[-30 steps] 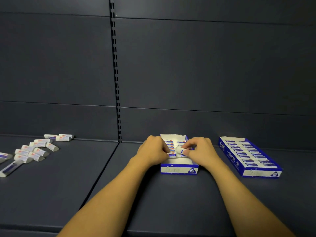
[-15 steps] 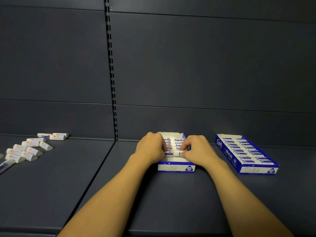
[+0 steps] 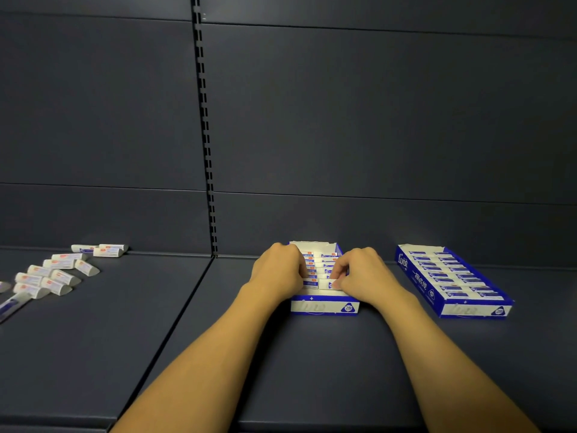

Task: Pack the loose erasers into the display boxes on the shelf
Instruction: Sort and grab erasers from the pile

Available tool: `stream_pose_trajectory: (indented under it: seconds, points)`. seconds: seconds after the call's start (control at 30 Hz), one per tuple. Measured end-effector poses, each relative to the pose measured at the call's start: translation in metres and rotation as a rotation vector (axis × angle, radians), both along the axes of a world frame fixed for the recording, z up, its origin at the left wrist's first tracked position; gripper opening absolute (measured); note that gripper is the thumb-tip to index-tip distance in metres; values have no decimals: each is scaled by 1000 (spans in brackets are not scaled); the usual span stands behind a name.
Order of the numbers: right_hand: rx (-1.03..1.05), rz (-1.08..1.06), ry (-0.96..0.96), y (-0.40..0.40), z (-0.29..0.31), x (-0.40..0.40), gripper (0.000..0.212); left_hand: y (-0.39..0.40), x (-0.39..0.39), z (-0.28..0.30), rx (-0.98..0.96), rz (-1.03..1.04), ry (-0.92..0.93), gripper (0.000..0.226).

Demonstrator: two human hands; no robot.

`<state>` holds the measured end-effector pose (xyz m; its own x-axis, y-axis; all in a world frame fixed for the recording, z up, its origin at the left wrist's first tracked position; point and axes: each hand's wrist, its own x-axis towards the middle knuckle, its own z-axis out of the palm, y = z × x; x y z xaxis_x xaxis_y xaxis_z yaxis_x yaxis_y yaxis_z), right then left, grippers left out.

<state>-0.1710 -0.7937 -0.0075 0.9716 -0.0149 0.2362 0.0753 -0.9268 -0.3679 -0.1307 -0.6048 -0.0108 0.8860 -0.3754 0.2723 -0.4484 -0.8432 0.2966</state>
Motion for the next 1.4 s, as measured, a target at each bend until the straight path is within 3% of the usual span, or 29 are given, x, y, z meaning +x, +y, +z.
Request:
stream_pose_trajectory:
  seconds: [0.47,0.73,0.9,1.1,1.4]
  points:
    - [-78,-39,16,4,1,3,23,-7,1,0,76,-15,-35,31]
    - [75,-21,63,1,19,-1,24,-2,-2,11,80,0,20,28]
    - [145,-41,-29,-12,43,-2,11,13,2,32,-23,26,16,27]
    - [65,7,4,-11,59,1,5,62,-1,56,103,135,-13,17]
    - [-78,81,27,29,68,-2,15,126,-30,55,225,291,-48,18]
